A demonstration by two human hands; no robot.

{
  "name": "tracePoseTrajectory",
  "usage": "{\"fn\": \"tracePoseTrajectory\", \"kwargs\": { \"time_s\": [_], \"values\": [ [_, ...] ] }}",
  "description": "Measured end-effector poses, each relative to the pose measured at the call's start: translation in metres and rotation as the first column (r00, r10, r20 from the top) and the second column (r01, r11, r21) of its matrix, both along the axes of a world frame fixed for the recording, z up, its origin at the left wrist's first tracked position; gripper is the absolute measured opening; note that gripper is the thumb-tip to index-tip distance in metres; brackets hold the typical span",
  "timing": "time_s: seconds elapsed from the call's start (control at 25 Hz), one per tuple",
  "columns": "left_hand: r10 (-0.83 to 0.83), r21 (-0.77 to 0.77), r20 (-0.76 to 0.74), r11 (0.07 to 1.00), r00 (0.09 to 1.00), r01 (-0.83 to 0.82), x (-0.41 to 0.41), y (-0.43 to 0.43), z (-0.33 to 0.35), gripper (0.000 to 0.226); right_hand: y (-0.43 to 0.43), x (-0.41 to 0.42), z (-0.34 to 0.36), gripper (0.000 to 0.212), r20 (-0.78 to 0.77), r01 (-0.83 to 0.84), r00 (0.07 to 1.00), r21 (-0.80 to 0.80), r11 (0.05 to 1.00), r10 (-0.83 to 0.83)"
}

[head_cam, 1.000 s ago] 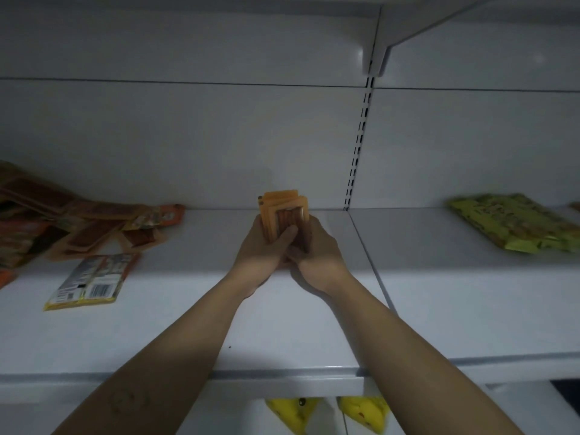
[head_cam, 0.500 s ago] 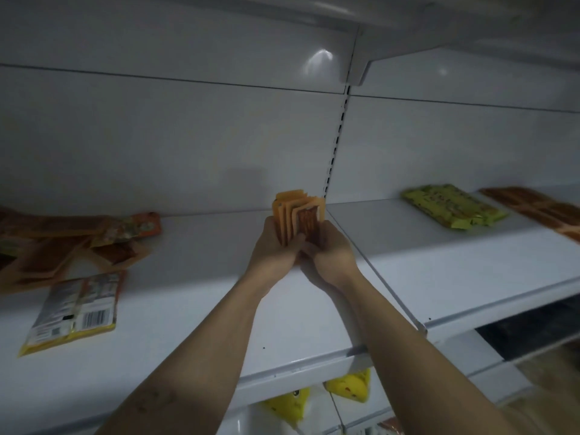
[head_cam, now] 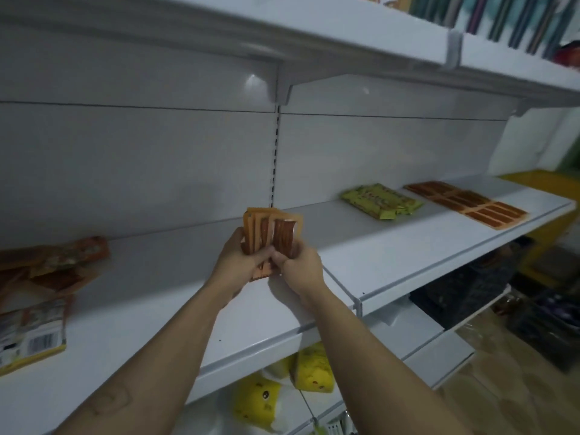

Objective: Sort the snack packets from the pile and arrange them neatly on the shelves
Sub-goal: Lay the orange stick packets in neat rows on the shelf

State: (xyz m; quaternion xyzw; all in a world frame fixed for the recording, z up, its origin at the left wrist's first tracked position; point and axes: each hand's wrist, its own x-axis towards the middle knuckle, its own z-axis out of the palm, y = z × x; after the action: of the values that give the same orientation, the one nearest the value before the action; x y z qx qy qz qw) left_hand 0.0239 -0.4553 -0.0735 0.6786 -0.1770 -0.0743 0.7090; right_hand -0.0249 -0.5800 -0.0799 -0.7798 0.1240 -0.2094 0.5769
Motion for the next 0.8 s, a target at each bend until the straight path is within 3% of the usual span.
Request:
{"fn": "tracePoseTrajectory", "kwargs": {
  "time_s": [0.16, 0.44, 0.8],
  "values": [
    [-0.033, 0.010, -0.021, 0.999, 0.999, 0.033, -0.017, -0.030, 0.007, 0.035, -0.042, -0.017, 0.005, 0.023, -0.046, -0.026, 0.999, 0.040, 0.999, 0.028],
    [-0.125, 0.043, 0.065, 0.992, 0.990, 0.122, -0.071, -0.158, 0.034, 0.036, -0.170, -0.084, 0.034, 0.015, 0.062, -0.071, 0.996, 0.242, 0.968, 0.057],
    [-0.342, -0.074, -0.051, 0.938, 0.938, 0.338, -0.163, -0.326, 0.038, 0.031, -0.333, -0.177, 0.042, 0.019, 0.068, 0.159, 0.983, 0.176, 0.972, -0.173]
  ]
}}
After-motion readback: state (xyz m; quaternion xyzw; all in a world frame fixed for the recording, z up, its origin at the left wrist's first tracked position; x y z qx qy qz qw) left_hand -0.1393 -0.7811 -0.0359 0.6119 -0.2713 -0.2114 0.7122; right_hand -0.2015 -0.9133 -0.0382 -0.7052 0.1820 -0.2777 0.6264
